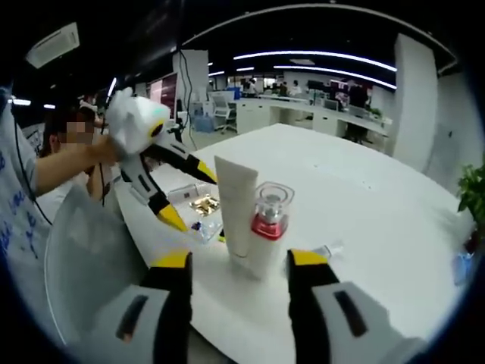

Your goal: Arrange the skincare products in the storage area until every visible bottle or jar stands upright without overlapping.

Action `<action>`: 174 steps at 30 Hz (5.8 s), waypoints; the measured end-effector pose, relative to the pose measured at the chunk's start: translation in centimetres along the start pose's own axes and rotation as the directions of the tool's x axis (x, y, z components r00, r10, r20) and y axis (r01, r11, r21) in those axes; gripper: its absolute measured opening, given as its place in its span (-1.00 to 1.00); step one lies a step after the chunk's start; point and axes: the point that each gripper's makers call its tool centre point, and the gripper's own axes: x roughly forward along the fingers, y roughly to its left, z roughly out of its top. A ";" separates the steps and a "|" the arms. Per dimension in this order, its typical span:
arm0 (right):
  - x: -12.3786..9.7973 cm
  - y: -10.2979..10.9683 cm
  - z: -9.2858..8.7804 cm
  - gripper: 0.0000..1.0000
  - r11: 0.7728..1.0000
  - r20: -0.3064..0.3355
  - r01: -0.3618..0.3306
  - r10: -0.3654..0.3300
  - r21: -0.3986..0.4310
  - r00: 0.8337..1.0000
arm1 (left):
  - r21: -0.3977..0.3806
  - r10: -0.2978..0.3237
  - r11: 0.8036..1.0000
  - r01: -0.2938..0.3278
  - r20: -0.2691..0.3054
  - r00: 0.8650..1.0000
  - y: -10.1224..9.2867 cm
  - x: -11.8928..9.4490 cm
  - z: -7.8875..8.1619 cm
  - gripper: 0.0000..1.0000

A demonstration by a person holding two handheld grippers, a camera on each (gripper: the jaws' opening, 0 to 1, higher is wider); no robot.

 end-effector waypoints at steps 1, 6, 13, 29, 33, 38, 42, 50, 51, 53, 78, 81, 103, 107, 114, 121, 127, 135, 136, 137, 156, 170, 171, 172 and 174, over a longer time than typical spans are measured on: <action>0.0 0.0 -0.1 0.11 1.000 -0.004 0.001 -0.001 -0.004 1.000 | 0.000 0.009 1.000 -0.009 0.002 1.000 0.1 -0.2 0.0 0.22; -0.1 0.1 -0.3 0.23 1.000 -0.018 0.007 -0.007 -0.008 1.000 | -0.025 0.040 0.999 -0.040 0.018 0.999 0.4 -1.5 0.1 0.31; -0.1 0.6 -0.6 0.32 1.000 -0.042 -0.005 0.005 -0.011 0.999 | -0.043 0.083 0.996 -0.082 0.025 0.996 0.9 -3.1 0.0 0.45; -0.1 0.9 -1.0 0.41 1.000 -0.069 -0.008 0.006 -0.027 0.998 | -0.164 0.171 0.973 -0.164 0.029 0.985 1.9 -6.6 -1.4 0.65; -0.2 0.9 -1.0 0.44 1.000 -0.075 -0.005 0.003 -0.031 0.997 | -0.189 0.180 0.967 -0.173 0.018 0.984 1.8 -7.1 -2.0 0.69; -0.3 0.9 -0.9 0.46 0.999 -0.077 -0.003 0.000 -0.035 0.997 | -0.213 0.199 0.958 -0.194 0.004 0.980 1.9 -7.7 -2.8 0.72; -0.3 0.7 -1.0 0.48 0.999 -0.079 -0.002 -0.001 -0.036 0.997 | -0.238 0.209 0.950 -0.203 0.003 0.978 1.9 -8.0 -3.1 0.77; -0.4 1.1 -1.1 0.58 0.999 -0.076 -0.018 0.016 -0.031 0.997 | -0.211 0.192 0.959 -0.189 -0.005 0.981 1.0 -8.1 -3.6 0.87; -0.4 1.1 -1.2 0.59 0.999 -0.076 -0.016 0.014 -0.028 0.997 | -0.211 0.191 0.959 -0.189 -0.007 0.981 1.0 -8.1 -3.7 0.88; -0.4 1.2 -1.2 0.63 0.999 -0.077 -0.018 0.015 -0.030 0.997 | -0.216 0.185 0.960 -0.180 0.001 0.983 0.8 -8.1 -3.6 0.89; 0.2 0.5 -1.9 0.99 0.999 -0.101 -0.036 0.032 -0.034 0.994 | -0.202 0.162 0.968 -0.149 0.048 0.986 0.1 -8.2 -3.6 0.94; 0.1 -0.1 -2.1 0.99 0.999 -0.098 -0.038 0.036 -0.024 0.995 | -0.199 0.169 0.968 -0.155 0.054 0.984 0.4 -8.2 -3.6 0.94; -0.3 -1.9 -4.6 1.00 0.977 -0.275 -0.104 0.050 -0.187 0.960 | -0.215 0.151 0.968 -0.132 0.078 0.985 -0.2 -8.0 -3.3 0.94; -0.2 -2.9 -4.0 0.99 0.970 -0.265 -0.103 0.042 -0.220 0.963 | -0.217 0.152 0.967 -0.131 0.080 0.985 -0.2 -8.1 -3.3 0.94; 0.0 -3.7 -3.6 0.99 0.950 -0.288 -0.120 0.034 -0.287 0.957 | -0.221 0.153 0.966 -0.132 0.080 0.985 -0.2 -8.1 -3.5 0.94; 0.3 -5.2 -3.3 0.94 0.935 -0.303 -0.119 0.013 -0.335 0.953 | -0.226 0.155 0.965 -0.133 0.082 0.984 0.0 -8.2 -3.6 0.94; 0.3 -6.6 -3.3 0.85 0.911 -0.331 -0.129 -0.009 -0.391 0.943 | -0.230 0.155 0.964 -0.133 0.082 0.984 0.0 -8.2 -3.7 0.94; 1.2 -7.7 -3.2 0.65 0.895 -0.356 -0.154 -0.006 -0.418 0.934 | -0.231 0.150 0.964 -0.128 0.078 0.986 0.0 -8.1 -3.8 0.94; 1.4 -7.8 -3.2 0.61 0.893 -0.359 -0.158 -0.004 -0.421 0.933 | -0.231 0.150 0.964 -0.129 0.078 0.986 0.0 -8.1 -3.8 0.94; 1.5 -7.9 -3.2 0.58 0.892 -0.360 -0.159 -0.004 -0.423 0.933 | -0.233 0.151 0.964 -0.130 0.076 0.986 0.1 -8.1 -3.9 0.94; 4.2 -10.3 -3.9 0.21 0.821 -0.459 -0.272 0.013 -0.503 0.888 | -0.253 0.158 0.958 -0.137 0.064 0.985 0.2 -8.3 -4.2 0.94; 6.6 -11.5 -4.6 0.02 0.740 -0.527 -0.382 0.043 -0.554 0.849 | -0.277 0.162 0.951 -0.140 0.059 0.985 0.2 -8.4 -4.6 0.94; 6.8 -11.5 -4.7 0.02 0.738 -0.532 -0.390 0.050 -0.550 0.845 | -0.277 0.163 0.950 -0.141 0.058 0.985 0.2 -8.4 -4.6 0.94; 7.0 -11.7 -4.7 0.02 0.741 -0.540 -0.393 0.050 -0.544 0.840 | -0.277 0.164 0.950 -0.142 0.056 0.985 0.2 -8.4 -4.7 0.94; 7.3 -11.9 -4.8 -0.01 0.727 -0.549 -0.407 0.049 -0.554 0.834 | -0.279 0.167 0.949 -0.145 0.055 0.984 0.3 -8.5 -4.7 0.94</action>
